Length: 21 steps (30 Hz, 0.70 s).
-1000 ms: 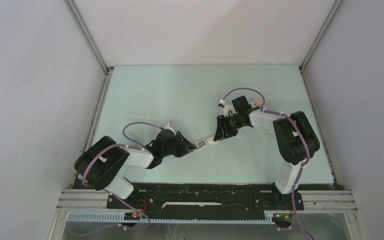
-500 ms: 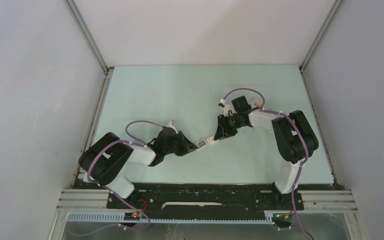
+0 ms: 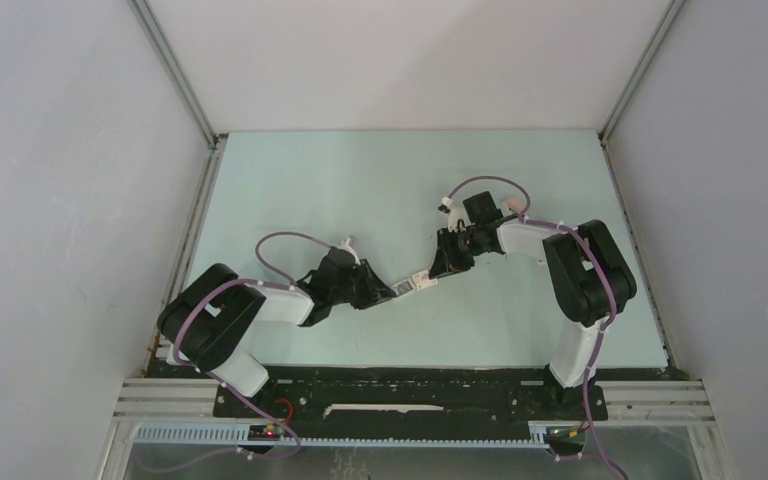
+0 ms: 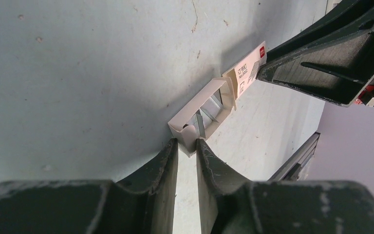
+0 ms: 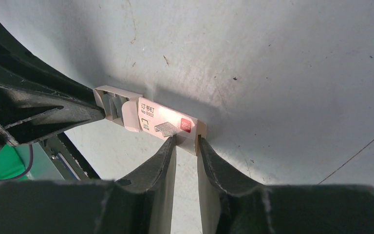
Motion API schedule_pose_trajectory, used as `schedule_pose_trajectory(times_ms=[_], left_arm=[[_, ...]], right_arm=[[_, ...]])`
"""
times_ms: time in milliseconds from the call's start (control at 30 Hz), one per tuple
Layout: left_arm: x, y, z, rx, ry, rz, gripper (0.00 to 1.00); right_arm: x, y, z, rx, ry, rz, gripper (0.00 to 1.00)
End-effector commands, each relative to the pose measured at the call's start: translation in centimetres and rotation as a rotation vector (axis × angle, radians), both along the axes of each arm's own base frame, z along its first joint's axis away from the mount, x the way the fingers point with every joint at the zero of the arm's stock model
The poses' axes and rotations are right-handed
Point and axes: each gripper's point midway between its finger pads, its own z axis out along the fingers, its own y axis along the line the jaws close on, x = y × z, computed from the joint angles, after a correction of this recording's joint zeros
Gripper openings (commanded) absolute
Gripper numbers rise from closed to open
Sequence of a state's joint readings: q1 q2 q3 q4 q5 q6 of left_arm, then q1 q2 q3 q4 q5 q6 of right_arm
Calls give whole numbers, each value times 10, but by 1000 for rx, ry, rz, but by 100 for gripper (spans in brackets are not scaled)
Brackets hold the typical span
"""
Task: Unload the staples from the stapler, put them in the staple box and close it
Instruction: Close the staple box at the center of the board.
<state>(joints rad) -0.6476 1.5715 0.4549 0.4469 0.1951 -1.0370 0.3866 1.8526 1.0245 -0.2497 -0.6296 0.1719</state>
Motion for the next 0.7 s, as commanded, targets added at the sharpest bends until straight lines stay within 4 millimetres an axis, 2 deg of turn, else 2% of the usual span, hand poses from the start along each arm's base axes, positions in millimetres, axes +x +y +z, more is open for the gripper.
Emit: schedule_pose_trajectory(times_ms=[0, 433, 667], left_arm=[[3, 3, -4, 51, -15, -37, 26], [10, 4, -4, 50, -26, -66, 26], [12, 9, -7, 54, -19, -64, 26]], right_arm=[[2, 3, 0, 8, 6, -14, 30], [-6, 10, 4, 27, -33, 71, 33], [-7, 7, 11, 32, -67, 110, 35]])
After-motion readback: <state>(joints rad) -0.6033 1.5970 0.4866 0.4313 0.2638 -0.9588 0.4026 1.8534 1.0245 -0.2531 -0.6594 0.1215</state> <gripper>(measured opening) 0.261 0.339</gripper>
